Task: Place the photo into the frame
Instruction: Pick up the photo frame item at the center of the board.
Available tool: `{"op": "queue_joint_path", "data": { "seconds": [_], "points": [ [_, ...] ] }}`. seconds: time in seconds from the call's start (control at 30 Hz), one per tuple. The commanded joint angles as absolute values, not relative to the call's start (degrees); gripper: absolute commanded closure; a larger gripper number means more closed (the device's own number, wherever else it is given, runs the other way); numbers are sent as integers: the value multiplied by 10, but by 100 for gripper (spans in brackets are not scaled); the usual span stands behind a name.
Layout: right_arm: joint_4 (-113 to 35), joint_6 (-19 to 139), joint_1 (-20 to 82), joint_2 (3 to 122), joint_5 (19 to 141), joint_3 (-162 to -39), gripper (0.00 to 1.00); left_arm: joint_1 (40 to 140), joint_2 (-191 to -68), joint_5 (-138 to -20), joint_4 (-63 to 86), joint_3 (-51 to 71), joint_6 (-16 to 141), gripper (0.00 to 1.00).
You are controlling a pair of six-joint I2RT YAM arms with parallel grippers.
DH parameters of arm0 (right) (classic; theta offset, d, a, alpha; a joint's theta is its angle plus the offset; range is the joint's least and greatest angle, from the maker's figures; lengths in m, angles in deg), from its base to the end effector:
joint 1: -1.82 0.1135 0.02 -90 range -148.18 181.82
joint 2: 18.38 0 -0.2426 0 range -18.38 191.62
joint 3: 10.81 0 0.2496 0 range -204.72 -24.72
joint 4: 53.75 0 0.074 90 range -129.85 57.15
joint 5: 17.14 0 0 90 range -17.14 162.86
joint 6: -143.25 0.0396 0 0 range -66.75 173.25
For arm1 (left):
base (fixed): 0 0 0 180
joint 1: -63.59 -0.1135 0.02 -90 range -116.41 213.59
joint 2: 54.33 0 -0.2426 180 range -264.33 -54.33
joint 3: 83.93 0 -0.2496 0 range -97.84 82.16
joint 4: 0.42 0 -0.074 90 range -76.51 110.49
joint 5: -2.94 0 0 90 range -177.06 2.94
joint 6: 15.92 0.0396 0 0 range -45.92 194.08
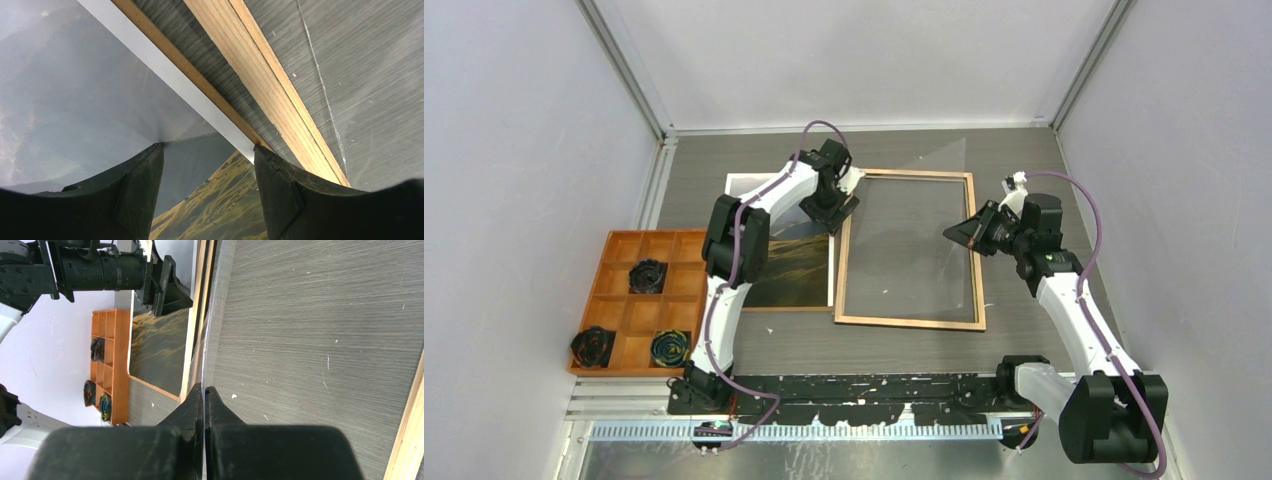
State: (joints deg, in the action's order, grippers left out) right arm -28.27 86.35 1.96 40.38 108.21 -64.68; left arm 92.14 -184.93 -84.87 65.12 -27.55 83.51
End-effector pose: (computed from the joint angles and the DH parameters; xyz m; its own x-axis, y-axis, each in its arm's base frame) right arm 0.2345 0.0235 0.2459 -0.6972 0.4437 -0.5630 -0.1437 0.6829 0.7162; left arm 0.4031 -0.2211 0.1590 -0.7466 0.5926 -0.3023 0.6183 0.7858 0.0133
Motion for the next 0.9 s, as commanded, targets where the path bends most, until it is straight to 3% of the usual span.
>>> {"op": "queue_joint_path", "data": {
  "seconds": [0.0,0.33,0.63,0.87],
  "points": [
    [-282,855,26,406,1127,-669,99,928,-1857,-841,645,-302,834,32],
    [-329,894,26,378,1180,-674,99,915,-1893,-837,664,-368,799,33],
    [-260,892,26,370,1150,-688,99,901,-1956,-734,747,-510,754,33],
    [-232,895,26,345,1125,-683,99,916,-1946,-725,728,-472,756,33]
  ]
}}
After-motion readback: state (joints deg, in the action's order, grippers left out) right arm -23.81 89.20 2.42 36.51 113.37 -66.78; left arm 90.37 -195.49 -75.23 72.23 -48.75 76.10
